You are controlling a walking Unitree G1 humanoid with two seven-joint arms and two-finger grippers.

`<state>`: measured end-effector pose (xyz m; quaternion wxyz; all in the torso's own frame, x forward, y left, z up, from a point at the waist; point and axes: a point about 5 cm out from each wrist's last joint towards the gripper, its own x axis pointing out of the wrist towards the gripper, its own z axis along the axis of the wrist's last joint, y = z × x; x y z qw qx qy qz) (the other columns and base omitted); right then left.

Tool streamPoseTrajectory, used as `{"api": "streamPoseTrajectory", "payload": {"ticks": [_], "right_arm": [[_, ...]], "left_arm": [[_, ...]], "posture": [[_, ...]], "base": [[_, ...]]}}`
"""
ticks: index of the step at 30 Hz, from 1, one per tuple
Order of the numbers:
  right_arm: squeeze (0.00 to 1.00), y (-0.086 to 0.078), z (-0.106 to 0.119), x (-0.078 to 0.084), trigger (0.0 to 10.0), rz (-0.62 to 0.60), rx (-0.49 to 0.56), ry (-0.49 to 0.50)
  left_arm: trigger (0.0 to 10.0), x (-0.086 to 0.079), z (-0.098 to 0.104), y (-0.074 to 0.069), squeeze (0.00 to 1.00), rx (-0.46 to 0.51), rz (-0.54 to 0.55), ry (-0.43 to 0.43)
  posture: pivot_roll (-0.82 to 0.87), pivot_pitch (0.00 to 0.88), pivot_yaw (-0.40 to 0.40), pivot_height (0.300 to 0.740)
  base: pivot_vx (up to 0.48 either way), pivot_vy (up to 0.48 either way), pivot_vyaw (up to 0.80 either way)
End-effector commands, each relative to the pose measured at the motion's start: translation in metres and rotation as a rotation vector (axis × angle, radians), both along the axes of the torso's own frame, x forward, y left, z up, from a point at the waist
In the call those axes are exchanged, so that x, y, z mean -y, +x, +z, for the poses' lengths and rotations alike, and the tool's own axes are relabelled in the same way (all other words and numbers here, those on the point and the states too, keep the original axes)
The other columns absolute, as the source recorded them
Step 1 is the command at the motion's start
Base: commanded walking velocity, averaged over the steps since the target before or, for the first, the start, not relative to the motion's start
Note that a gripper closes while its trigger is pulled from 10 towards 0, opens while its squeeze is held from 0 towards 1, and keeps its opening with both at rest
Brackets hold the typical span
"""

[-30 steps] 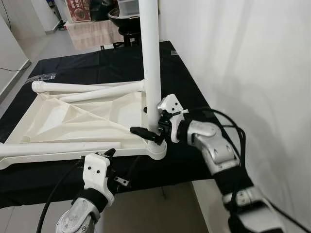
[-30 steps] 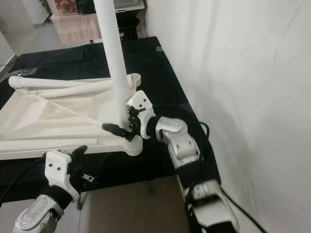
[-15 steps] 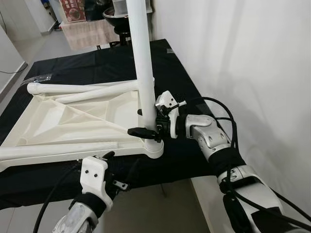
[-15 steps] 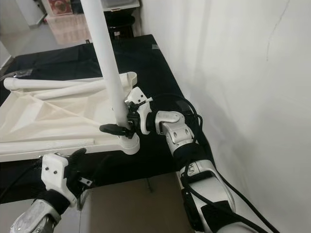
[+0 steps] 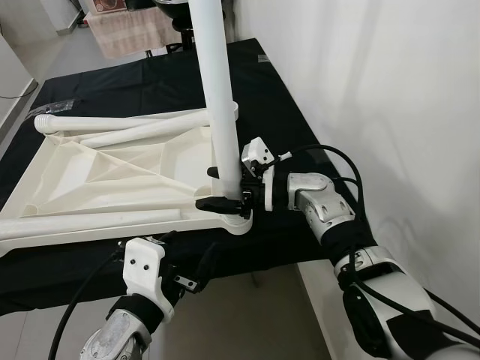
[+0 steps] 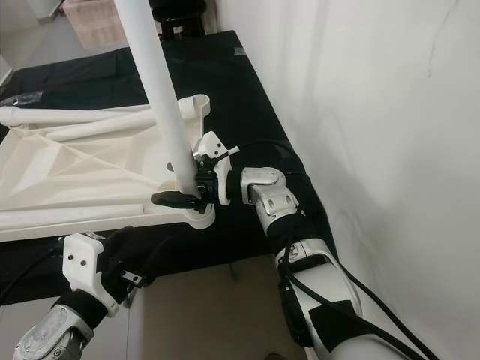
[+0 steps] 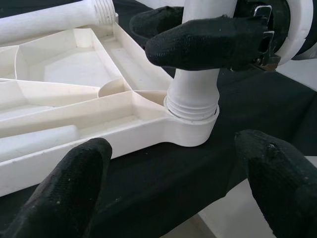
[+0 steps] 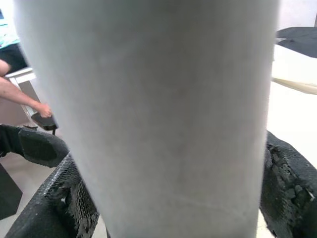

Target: Building children table

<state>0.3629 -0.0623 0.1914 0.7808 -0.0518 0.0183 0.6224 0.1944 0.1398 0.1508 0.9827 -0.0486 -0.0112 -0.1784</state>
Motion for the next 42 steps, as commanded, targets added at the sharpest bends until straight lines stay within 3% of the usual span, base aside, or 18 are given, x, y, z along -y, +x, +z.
{"api": "streamPoseTrajectory", "payload": {"ticks": [1,4,5,9,10,15,20,21,23,24,25,26,35,36,37,38,40,42], "right_arm": [[0.00,-0.003,0.002,-0.013,10.0,0.044,0.011,0.015],[0.00,-0.003,0.001,-0.010,9.8,0.044,0.022,0.016],[0.00,-0.002,0.001,-0.010,3.5,0.045,0.023,0.016],[0.00,-0.002,0.000,-0.009,3.5,0.044,0.029,0.009],[0.00,-0.002,0.000,-0.009,0.0,0.036,0.041,-0.001],[0.00,-0.001,0.001,-0.009,0.0,0.008,0.079,-0.024],[0.00,-0.001,0.002,-0.010,0.0,-0.134,0.143,-0.073],[0.00,-0.005,0.000,-0.013,0.0,-0.203,0.140,-0.075],[0.00,-0.002,-0.003,-0.014,0.0,-0.510,0.119,-0.048],[0.00,-0.016,-0.012,-0.019,0.0,-0.615,0.077,-0.032],[0.00,-0.016,-0.012,-0.019,0.0,-0.615,0.077,-0.032],[0.00,-0.033,-0.023,-0.019,0.0,-0.752,0.072,-0.025],[0.00,-0.029,-0.024,-0.018,0.0,-0.854,0.064,-0.040],[0.00,-0.028,-0.022,-0.017,10.0,-0.870,0.072,-0.041],[0.00,-0.029,-0.019,-0.018,10.0,-0.877,0.076,-0.045],[1.00,-0.029,-0.016,-0.020,10.0,-0.835,0.073,-0.038],[1.00,-0.031,-0.014,-0.023,10.0,-0.789,0.062,-0.025],[1.00,-0.033,-0.006,-0.030,10.0,-0.633,0.072,0.021]], "left_arm": [[10.0,-0.004,0.002,-0.002,0.00,-0.003,-0.002,0.011],[10.0,-0.004,0.002,-0.001,0.00,-0.005,-0.004,0.011],[10.0,-0.004,0.002,-0.001,0.00,-0.006,-0.004,0.011],[10.0,-0.004,0.001,0.000,0.00,-0.007,-0.005,0.012],[10.0,-0.004,0.001,0.001,0.00,-0.007,-0.005,0.012],[10.0,-0.004,0.001,0.001,0.00,-0.007,-0.004,0.012],[10.0,-0.005,0.002,0.002,0.00,-0.005,0.001,0.013],[10.0,-0.005,0.001,0.002,0.00,-0.006,0.002,0.014],[10.0,-0.006,0.002,0.001,0.00,-0.005,0.006,0.019],[10.0,-0.006,0.002,0.002,0.00,-0.004,0.008,0.021],[10.0,-0.006,0.002,0.002,0.00,-0.004,0.008,0.021],[10.0,-0.007,0.002,0.003,0.00,-0.002,0.017,0.044],[10.0,-0.007,0.000,0.009,0.00,-0.001,0.017,0.075],[10.0,-0.007,-0.001,0.009,0.00,0.001,0.020,0.077],[10.0,-0.007,-0.001,0.009,0.00,0.003,0.024,0.079],[10.0,-0.006,-0.001,0.010,0.00,0.004,0.027,0.081],[10.0,-0.006,-0.001,0.011,0.00,0.005,0.030,0.082],[10.0,-0.005,-0.002,0.012,0.00,0.006,0.034,0.082]], "posture": [[0.02,0.181,0.094,0.740],[0.01,0.180,0.097,0.740],[0.01,0.180,0.097,0.740],[0.01,0.175,0.098,0.740],[0.00,0.171,0.098,0.740],[0.00,0.171,0.096,0.740],[0.00,0.176,0.085,0.740],[0.00,0.179,0.079,0.740],[-0.01,0.184,0.069,0.740],[0.00,0.190,0.081,0.740],[0.00,0.190,0.081,0.740],[-0.01,0.183,0.088,0.740],[-0.01,0.147,0.081,0.740],[-0.01,0.146,0.080,0.740],[-0.01,0.146,0.080,0.740],[-0.01,0.132,0.071,0.740],[-0.01,0.132,0.071,0.740],[-0.01,0.122,0.068,0.740]], "base": [[0.000,0.000,0.00],[0.000,0.000,0.00],[0.000,0.000,0.00],[0.000,0.000,0.00],[0.000,0.000,0.00],[0.000,0.000,0.00],[0.000,0.000,0.00],[0.000,0.000,0.00],[0.000,0.000,0.00],[0.000,0.000,0.00],[0.000,0.000,0.00],[0.000,0.000,0.00],[0.000,0.000,0.00],[0.000,0.000,0.00],[0.000,0.000,0.00],[0.000,0.000,0.00],[0.000,0.000,0.00],[0.000,0.000,0.00]]}}
